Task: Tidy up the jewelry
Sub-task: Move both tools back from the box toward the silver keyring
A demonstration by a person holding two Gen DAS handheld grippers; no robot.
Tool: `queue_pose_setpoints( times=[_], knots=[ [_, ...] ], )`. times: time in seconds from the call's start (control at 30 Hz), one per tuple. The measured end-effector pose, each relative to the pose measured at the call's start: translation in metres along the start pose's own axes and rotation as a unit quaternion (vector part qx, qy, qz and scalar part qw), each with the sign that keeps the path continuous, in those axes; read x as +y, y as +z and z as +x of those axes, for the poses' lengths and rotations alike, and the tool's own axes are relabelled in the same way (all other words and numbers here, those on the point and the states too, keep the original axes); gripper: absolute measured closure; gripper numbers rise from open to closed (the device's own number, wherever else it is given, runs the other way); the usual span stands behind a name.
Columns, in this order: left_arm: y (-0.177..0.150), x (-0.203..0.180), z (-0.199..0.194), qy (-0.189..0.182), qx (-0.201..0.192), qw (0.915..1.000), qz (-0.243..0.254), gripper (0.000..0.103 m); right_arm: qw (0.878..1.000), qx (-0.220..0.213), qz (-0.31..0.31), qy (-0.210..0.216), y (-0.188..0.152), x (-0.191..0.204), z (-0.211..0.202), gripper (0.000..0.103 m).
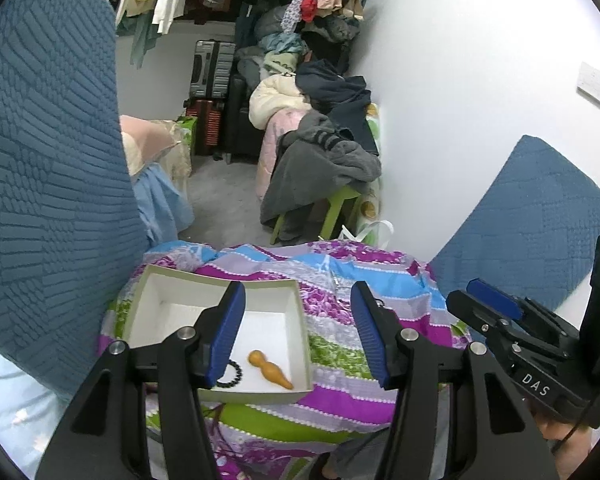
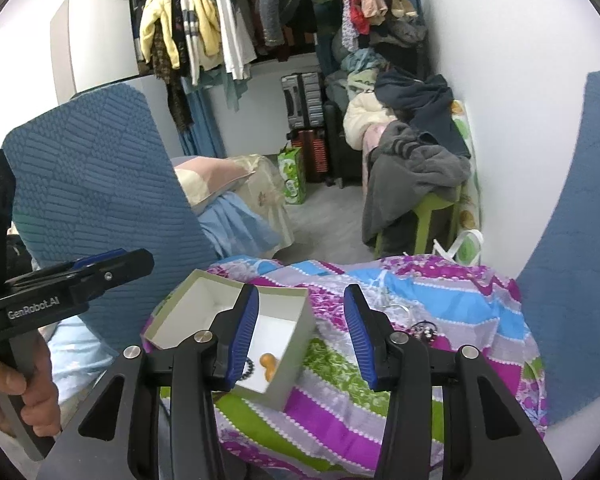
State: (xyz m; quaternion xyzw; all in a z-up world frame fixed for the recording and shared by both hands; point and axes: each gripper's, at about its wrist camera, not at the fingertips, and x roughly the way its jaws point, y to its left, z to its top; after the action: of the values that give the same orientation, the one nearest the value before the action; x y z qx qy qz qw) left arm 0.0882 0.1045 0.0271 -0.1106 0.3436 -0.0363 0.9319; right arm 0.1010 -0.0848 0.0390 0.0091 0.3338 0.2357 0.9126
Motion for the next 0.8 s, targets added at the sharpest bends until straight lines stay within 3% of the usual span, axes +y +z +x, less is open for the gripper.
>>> queue_pose_setpoints(
  times=[0.5, 0.8],
  knots=[
    [-0.035, -0.042, 0.021, -0.023, 0.004, 0.9997, -0.005, 0.048, 0.999, 0.001, 0.028, -0.037, -0.044, -0.055, -0.016, 0.06],
    [-0.059, -0.055, 0.06, -0.049, 0.021, 0.9986, -0.002, 0.048, 0.998, 0.008, 0.038, -0.059, -0.086, -0.085, -0.005, 0.061]
  ],
)
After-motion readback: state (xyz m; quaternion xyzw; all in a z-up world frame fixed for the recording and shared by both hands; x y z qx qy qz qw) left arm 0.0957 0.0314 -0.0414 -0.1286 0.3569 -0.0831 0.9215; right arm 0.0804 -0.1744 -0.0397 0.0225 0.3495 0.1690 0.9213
